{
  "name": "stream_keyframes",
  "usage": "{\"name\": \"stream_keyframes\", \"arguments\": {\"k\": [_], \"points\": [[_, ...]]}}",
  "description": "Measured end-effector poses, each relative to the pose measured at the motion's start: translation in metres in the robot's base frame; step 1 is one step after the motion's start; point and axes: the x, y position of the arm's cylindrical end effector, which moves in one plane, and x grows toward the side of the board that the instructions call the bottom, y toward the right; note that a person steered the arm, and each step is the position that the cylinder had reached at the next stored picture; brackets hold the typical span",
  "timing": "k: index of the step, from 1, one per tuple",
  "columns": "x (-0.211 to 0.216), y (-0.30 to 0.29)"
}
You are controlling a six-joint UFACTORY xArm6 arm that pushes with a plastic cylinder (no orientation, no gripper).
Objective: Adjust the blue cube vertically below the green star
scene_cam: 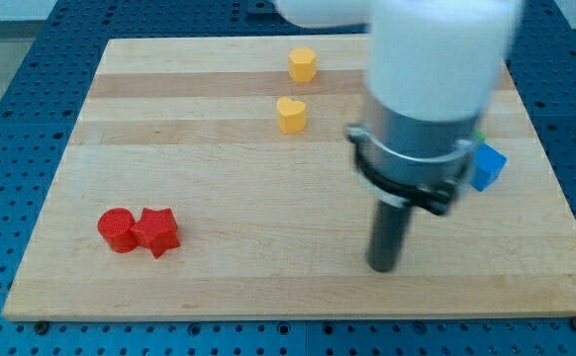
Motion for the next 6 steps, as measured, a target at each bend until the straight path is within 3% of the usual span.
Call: {"name": "stream_keyframes", "arguments": {"k": [1,2,4,5,6], "points": [[0.016,0.090],[-0.001,0.149],[-0.113,0.190],[-0.116,0.154],[-0.087,0.055]]}}
